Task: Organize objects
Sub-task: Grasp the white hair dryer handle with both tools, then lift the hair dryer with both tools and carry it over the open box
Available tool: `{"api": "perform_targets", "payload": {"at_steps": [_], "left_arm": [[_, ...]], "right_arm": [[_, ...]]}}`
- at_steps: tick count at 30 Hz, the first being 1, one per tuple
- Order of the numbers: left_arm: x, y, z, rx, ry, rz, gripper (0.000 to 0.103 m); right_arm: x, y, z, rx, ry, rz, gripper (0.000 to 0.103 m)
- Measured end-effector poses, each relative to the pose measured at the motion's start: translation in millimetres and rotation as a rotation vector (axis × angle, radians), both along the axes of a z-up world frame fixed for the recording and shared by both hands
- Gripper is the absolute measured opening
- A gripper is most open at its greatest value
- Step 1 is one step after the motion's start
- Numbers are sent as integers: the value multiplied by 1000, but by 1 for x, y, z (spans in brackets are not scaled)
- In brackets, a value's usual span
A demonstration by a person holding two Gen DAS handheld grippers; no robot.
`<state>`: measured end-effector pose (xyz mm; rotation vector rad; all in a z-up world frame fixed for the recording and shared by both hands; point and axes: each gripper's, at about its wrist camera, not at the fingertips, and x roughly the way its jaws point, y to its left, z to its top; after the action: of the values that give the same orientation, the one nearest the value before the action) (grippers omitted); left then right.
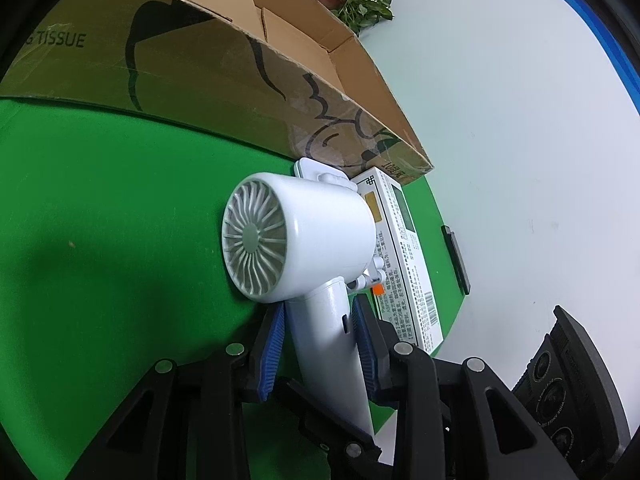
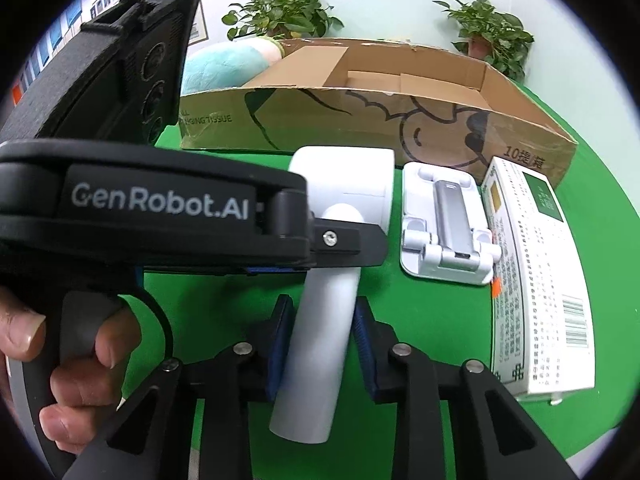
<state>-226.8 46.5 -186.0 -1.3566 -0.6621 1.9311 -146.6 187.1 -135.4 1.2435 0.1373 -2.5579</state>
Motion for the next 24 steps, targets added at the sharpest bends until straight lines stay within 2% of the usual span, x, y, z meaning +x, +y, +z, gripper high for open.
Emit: {"api": "perform_targets", "payload": {"at_steps": [7, 11, 17, 24], "left_arm": [[2, 7, 25, -1, 57, 11, 30], [2, 15, 58, -7, 128, 9, 30], [-4, 30, 122, -21, 278, 10, 30], [-26, 46, 177, -30, 375, -9, 30]], "right_arm": [[4, 3, 15, -22, 49, -36, 26], [11, 6, 37, -41, 124, -52, 25], [14, 8, 80, -57, 251, -64, 25], [-2, 6, 116, -67, 347, -79, 25]]}}
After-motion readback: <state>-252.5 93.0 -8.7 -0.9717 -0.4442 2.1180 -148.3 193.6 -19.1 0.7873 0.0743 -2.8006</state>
